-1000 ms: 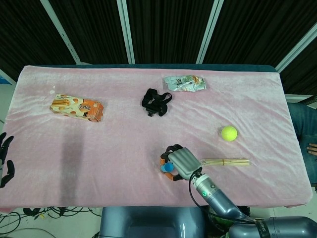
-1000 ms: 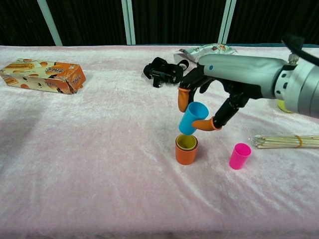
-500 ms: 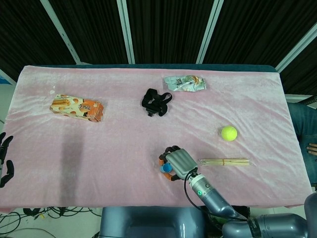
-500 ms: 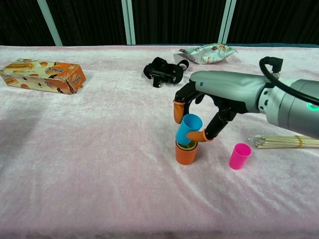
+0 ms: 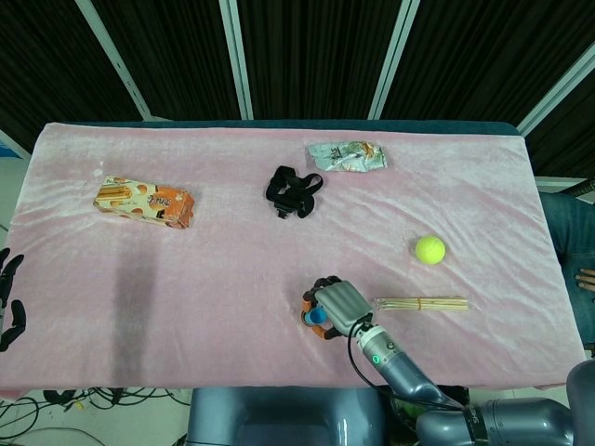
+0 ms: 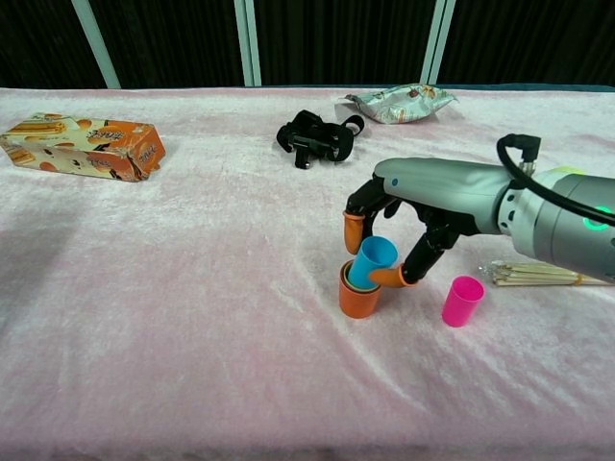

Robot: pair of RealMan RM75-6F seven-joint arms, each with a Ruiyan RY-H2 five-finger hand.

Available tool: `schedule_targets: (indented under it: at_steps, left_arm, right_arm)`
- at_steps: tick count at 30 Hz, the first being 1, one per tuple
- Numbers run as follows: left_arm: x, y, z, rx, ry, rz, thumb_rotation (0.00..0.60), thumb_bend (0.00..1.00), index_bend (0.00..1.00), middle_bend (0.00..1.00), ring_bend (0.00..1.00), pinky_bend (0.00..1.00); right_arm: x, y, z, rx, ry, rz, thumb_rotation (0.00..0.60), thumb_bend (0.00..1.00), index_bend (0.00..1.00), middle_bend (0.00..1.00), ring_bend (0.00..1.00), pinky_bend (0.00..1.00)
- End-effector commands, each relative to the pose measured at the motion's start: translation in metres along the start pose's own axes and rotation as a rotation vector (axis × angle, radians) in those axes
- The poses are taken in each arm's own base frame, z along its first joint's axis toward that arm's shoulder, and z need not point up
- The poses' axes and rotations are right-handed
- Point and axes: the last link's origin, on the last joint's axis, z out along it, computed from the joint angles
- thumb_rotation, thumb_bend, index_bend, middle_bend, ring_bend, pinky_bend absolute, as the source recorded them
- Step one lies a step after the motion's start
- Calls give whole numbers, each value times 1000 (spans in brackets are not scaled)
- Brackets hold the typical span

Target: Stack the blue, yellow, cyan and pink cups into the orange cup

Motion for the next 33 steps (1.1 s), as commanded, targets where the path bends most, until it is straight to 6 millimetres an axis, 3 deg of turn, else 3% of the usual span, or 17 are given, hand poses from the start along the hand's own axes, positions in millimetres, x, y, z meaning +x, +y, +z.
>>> schedule_targets:
  at_steps: [1,5,15,16,21,26,33]
  left_arm:
    - [0,0,0,0,-1,1,600,686,86,18,0,31]
    - [0,0,0,0,-2,-1,600,683,86,18,0,31]
    - [-1,1,0,1,0,3,600,683,86,18,0,31]
    - [-1,1,0,-1,-1,3,600,682,86,18,0,31]
    - [-1,2,0,-2,-2,5,600,682,86,18,0,31]
    - [-1,2,-1,-3,-3,8,600,682,86,18,0,31]
    - [-1,2,-1,-2,-3,9,600,682,86,18,0,31]
  right_arm:
    - [-2,3,0,-6,-6,-16,600,278,348,274,176,203]
    - [-2,6,-1,-20,-14,-22,600,255,220,175,155,203]
    - [17,14,-25,-43,44,-16,600,248,209,176,155,202]
    - [16,22,-39,-73,36,-17,600,248,209,179,155,203]
    - [5,30,-64,-99,10,-9,600,248,209,182,155,202]
    - [-12,35,-73,-103,7,6,600,249,213,206,155,202]
    - [-26,42,-68,-110,32,-13,600,250,245,247,155,203]
